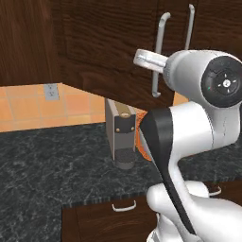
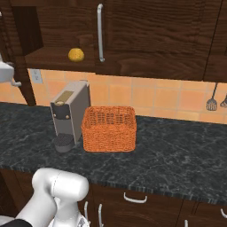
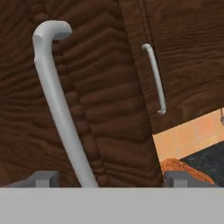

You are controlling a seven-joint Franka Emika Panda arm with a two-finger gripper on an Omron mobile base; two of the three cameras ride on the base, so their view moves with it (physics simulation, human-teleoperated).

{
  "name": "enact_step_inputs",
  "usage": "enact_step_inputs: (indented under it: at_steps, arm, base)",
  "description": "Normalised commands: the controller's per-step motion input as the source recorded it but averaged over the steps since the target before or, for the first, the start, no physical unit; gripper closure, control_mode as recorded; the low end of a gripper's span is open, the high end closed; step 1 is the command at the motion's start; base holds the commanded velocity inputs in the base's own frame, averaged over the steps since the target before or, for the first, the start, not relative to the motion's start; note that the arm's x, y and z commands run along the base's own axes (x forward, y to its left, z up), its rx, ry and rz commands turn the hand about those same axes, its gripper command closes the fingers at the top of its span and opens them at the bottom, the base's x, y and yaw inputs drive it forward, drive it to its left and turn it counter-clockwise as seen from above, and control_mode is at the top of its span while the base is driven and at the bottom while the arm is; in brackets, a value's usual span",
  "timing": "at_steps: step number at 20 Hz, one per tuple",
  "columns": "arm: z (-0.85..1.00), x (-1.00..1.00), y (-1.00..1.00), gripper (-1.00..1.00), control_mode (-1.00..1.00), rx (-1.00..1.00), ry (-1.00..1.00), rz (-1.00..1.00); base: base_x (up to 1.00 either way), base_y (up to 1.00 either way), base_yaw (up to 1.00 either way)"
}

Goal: Open the cabinet, pick up the bread from the cabinet and place it in the basket. Then move the basket to the dining counter.

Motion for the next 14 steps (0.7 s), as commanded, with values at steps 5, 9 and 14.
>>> enact_step_inputs:
  at_steps: [5, 9, 14]
  arm:
    - [0.03, -0.59, -0.45, -1.0, -1.0, 0.34, 0.05, 0.14]
    - [0.12, -0.82, -0.65, -1.0, -1.0, 0.35, 0.06, 0.12]
    - [0.26, -0.65, -0.53, -1.0, -1.0, 0.34, 0.0, 0.02]
  base:
    - [0.0, 0.0, 0.0]
    - [0.0, 0.0, 0.0]
    - [0.0, 0.0, 0.0]
